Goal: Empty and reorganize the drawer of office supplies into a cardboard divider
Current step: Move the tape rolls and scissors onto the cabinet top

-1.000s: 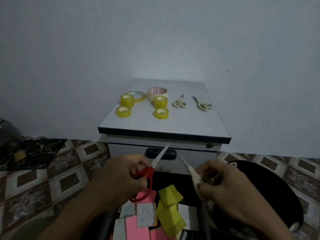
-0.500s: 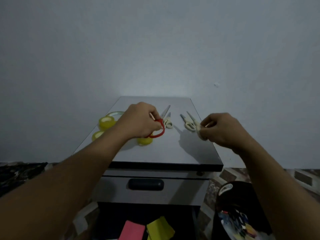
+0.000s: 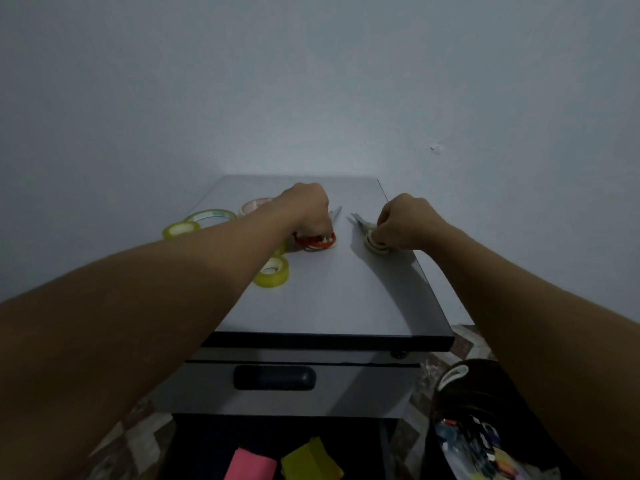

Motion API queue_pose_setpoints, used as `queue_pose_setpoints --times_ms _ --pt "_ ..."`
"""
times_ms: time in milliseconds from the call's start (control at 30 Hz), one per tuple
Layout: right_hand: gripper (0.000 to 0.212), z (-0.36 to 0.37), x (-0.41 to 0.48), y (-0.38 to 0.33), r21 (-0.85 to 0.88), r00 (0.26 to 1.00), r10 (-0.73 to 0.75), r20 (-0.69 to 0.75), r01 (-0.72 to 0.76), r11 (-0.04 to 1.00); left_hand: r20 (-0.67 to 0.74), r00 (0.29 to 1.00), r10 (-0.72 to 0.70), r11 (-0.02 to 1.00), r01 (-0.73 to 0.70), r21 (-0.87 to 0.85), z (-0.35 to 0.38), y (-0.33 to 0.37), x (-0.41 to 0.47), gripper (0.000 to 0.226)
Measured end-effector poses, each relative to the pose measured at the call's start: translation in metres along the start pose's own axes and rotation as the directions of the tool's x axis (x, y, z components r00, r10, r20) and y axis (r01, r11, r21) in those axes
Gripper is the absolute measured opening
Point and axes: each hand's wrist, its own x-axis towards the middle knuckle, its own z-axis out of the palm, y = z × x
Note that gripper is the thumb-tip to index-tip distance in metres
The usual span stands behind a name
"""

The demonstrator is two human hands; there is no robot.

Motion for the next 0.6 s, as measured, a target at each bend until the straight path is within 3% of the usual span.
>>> queue_pose_setpoints --times_ms 167,267,600 --pt "0.035 0.005 -0.005 -0.001 0.020 1.000 0.008 0.015 -0.008 1.000 0.016 1.000 -0.002 1.000 0.002 0.013 -0.002 0.001 -0.003 0.038" --pt "0.039 0.001 -0.014 -0.003 0.023 1.000 -0.003 -0.014 0.003 1.000 -0.046 0.999 0.011 1.000 -0.011 -0.001 -0.007 0.001 -0.009 0.037" --pt "0.034 -0.027 -0.084 -0.015 0.199 0.949 -0.046 -0.312 0.112 0.974 -0.335 0.941 0.045 0.960 -0.134 -0.248 -0.052 -0.012 -0.101 0.032"
